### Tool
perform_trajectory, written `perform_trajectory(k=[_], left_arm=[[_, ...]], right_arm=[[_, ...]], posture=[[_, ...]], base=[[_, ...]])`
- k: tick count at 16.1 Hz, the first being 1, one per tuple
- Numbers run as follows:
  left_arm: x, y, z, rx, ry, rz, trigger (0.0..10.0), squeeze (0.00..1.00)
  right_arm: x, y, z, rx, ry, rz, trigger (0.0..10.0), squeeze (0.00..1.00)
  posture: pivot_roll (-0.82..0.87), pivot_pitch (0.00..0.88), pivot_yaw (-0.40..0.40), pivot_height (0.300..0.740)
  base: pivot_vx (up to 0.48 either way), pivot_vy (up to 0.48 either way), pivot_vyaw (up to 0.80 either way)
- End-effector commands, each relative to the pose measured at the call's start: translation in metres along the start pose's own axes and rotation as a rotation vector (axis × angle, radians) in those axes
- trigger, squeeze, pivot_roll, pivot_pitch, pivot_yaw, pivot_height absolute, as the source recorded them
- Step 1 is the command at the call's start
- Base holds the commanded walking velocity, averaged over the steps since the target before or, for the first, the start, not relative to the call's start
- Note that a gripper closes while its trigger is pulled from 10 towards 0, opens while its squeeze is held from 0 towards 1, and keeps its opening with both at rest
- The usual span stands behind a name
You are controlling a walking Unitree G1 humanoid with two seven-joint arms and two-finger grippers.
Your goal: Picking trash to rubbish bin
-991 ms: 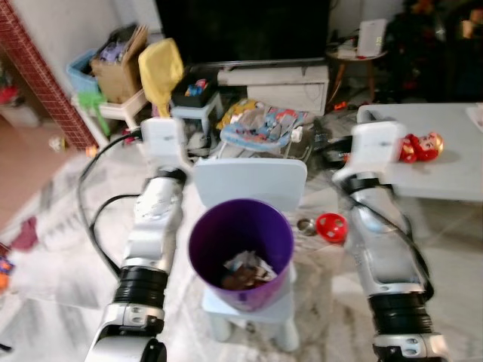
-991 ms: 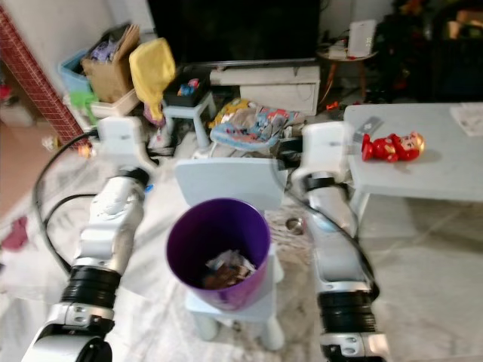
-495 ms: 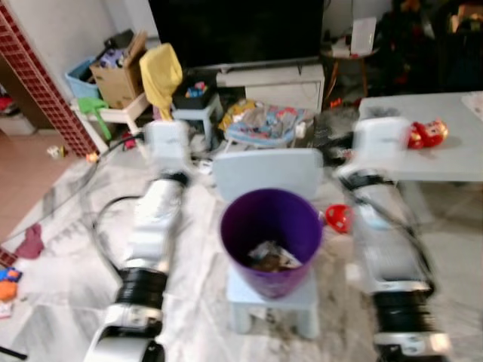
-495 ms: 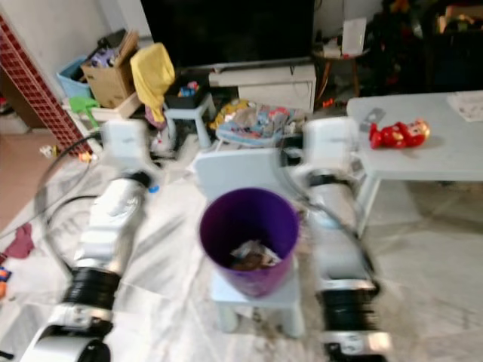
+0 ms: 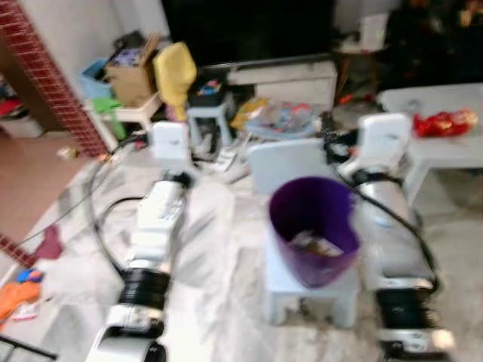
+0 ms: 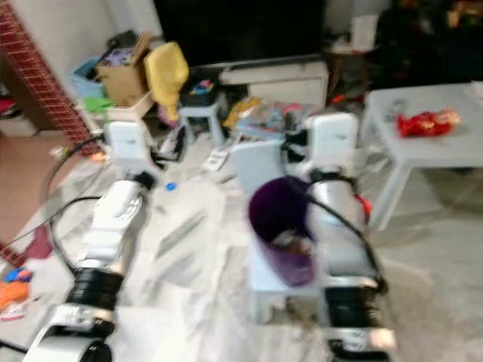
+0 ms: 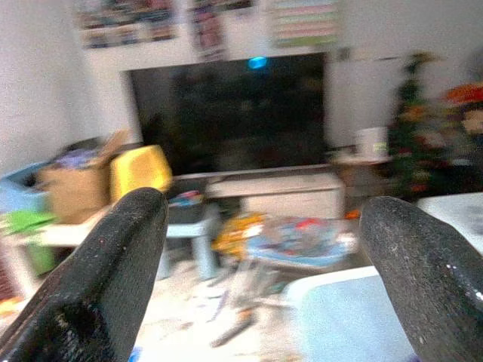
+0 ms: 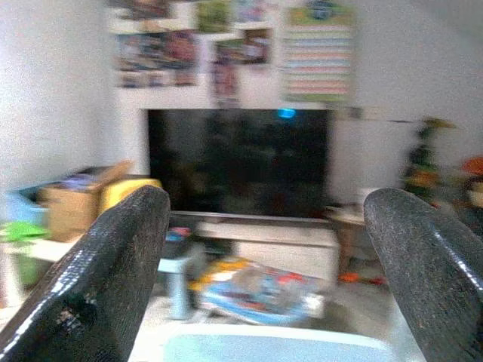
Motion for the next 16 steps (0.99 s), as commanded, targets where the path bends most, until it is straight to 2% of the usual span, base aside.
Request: perform_trajectory(k=[1,7,16], left_arm=[[0.0036,0.0011,0.0033,0.015,0.0,-0.003,10.0,0.0],[0.0029,-0.0033,0.0014,0.022,0.006,-0.005,10.0,0.0],[0.0072,0.0019,0.0046,0.018,-0.011,-0.02,10.0,0.0]], right_arm=[[0.0065,0.0026,0.0067,0.02,-0.007,-0.014,10.0,0.0],[0.0101,0.0,0.0045,0.006,-0.007,-0.018,10.0,0.0],[0.0113,0.0002,0.0023,-0.01,-0.001,-0.026,10.0,0.0]], posture=[[-0.15,0.0,0.121,0.74],[-0.16,0.0,0.114,0.74],[-0.16,0.0,0.118,0.74]], base=[[0.0,0.0,0.0],[0.0,0.0,0.0],[0.0,0.0,-0.76]])
Point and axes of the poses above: a point about 5 cm out from each wrist's last joint towards the gripper, its own y axis pointing out of the wrist towards the gripper, its own z axis along the axis of the wrist's last joint, x = y × z, the point moved 3 cm from there along y, pointing out of the wrist towards the gripper
